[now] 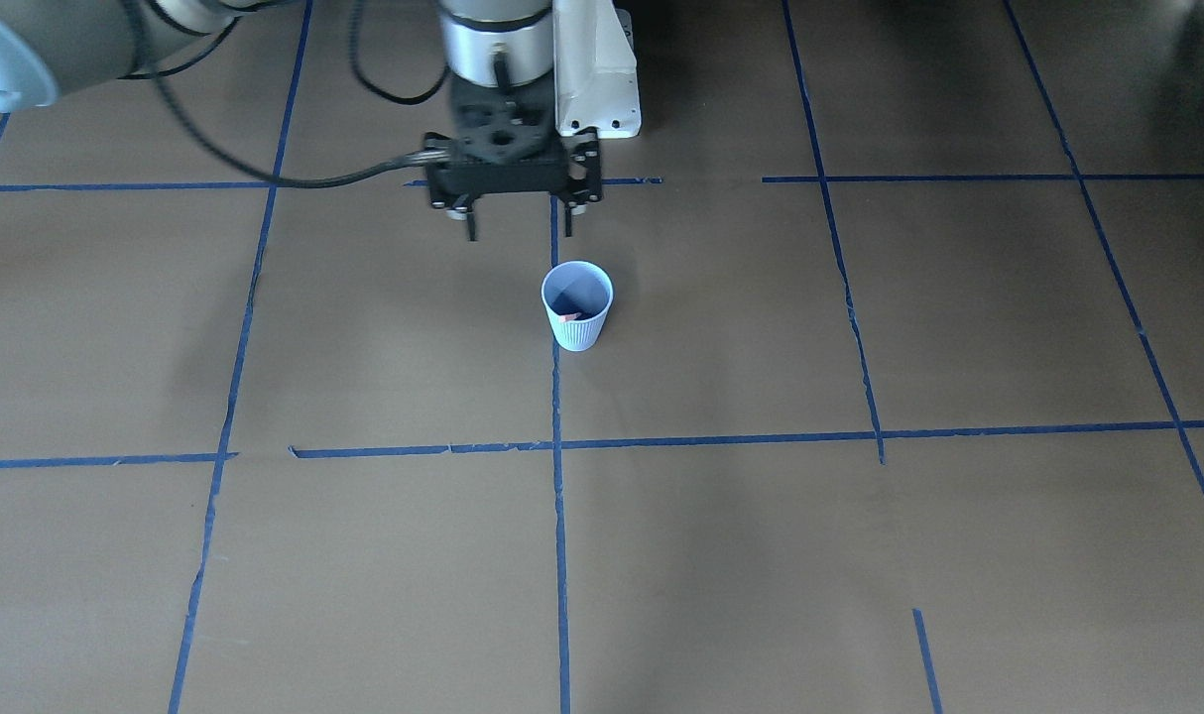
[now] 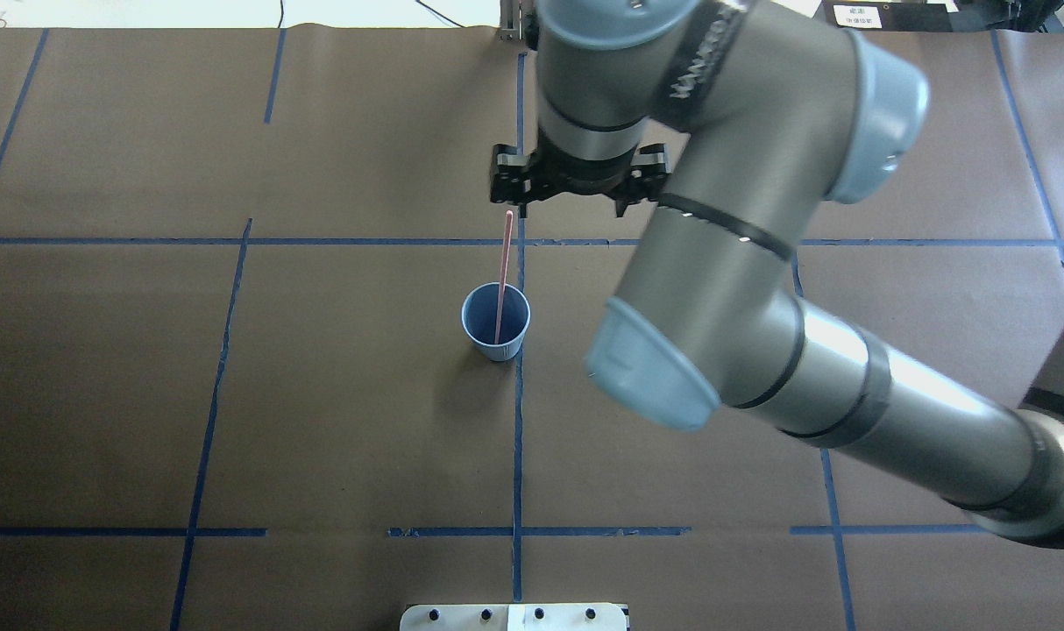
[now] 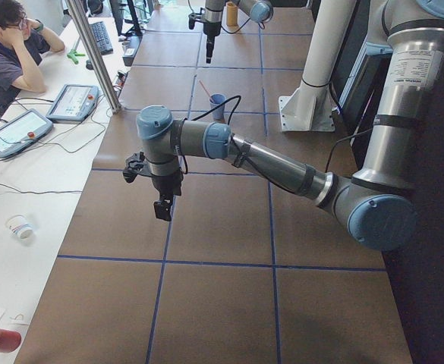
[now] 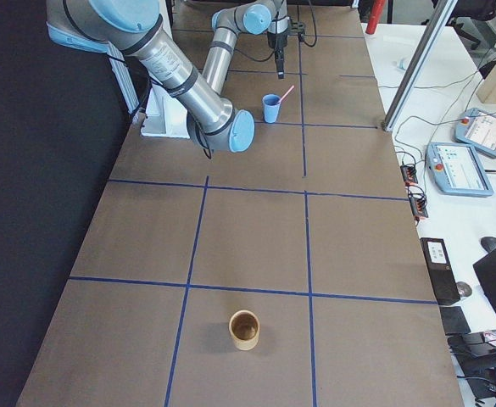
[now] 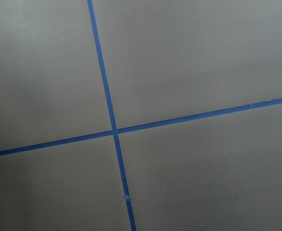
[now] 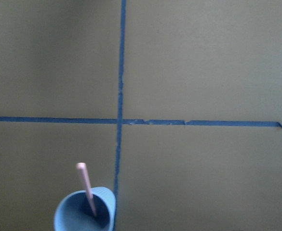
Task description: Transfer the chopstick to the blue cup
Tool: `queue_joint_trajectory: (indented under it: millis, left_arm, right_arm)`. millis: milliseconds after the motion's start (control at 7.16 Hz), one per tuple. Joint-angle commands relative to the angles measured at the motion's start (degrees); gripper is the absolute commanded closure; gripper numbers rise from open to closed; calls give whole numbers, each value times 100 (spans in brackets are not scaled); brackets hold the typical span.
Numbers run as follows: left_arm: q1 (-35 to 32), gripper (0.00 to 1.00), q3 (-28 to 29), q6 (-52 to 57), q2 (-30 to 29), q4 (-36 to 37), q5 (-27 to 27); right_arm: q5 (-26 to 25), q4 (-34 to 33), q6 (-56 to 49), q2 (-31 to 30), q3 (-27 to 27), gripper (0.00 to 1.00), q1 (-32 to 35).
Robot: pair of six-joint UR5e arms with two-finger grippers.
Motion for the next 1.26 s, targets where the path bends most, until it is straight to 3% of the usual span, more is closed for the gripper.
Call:
queue_joint_trajectory:
  millis: [0, 140, 419, 559, 838, 1118]
  left_arm:
    - [-243, 0, 356, 406, 13, 7, -226]
    - [-332, 0, 401, 478, 13, 7, -227]
    - [-350, 0, 445, 513, 196, -11, -235]
    - [-402, 0, 462, 513, 380, -11, -392]
    - [-403, 0, 515, 496, 1021, -508, -605]
    - [-403, 0, 1145, 470, 1076, -1370, -605]
  right_arm:
    - [669, 57, -1401, -1421, 1011, 0, 827]
    - [838, 301, -1938, -2141, 1285, 0, 1178]
    - [1696, 1528, -3298, -3801, 1140, 0, 2301]
    - [2214, 2065, -4176, -4236, 625, 0, 2968]
    - [2412, 2299, -5542, -4800, -63, 0, 3823]
    - [2552, 2325, -5662, -5031, -512, 0, 4291]
